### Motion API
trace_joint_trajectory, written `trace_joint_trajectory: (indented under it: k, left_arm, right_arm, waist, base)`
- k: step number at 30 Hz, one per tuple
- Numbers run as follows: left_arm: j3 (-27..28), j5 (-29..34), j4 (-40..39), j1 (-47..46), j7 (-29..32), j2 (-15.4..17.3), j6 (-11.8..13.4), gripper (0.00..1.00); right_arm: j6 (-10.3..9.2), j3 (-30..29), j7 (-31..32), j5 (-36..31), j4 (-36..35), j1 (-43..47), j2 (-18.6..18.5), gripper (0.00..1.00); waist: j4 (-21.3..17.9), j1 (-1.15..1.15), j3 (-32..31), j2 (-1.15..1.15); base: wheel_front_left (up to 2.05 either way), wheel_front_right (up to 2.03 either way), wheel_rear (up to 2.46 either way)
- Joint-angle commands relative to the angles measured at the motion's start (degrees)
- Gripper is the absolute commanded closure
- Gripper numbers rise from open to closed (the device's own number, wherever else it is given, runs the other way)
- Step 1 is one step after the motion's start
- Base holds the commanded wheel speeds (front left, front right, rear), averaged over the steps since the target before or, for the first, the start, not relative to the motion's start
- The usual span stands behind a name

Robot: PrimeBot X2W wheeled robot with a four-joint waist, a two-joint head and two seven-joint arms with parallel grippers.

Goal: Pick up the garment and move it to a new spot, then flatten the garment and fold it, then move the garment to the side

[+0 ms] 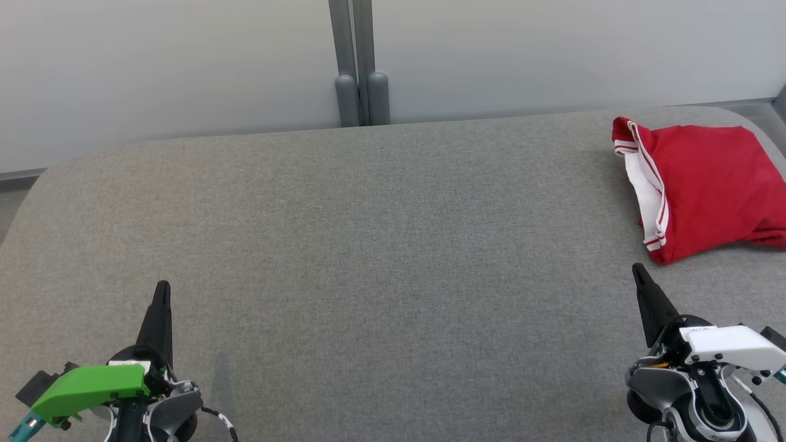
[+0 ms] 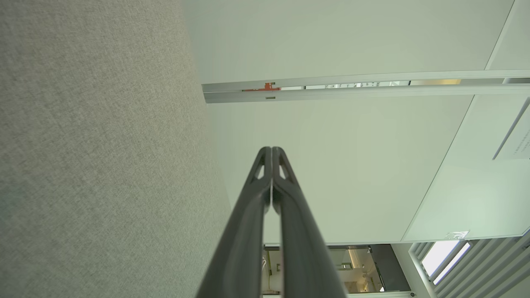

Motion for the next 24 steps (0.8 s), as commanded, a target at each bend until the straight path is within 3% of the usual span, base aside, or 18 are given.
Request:
trace_joint_trajectory:
  k: [1,24]
  left_arm:
    - [0.1,0.2,0.1,-0.7,0.2,0.3,-0.3,1.0]
    - [0.1,0.2,0.1,-0.7,0.2,0.3,-0.3,1.0]
  right_arm:
    - [0.0,0.1,0.2,0.4,0.1,-0.3,-0.2,1.0]
    - [0.0,0.1,0.1,0.4,0.1,-0.3,-0.2,1.0]
  waist:
    - [0.0,0.0,0.0,0.0]
    - [0.0,0.0,0.0,0.0]
  base:
    - [0.0,0.0,0.0]
    - [0.0,0.0,0.0]
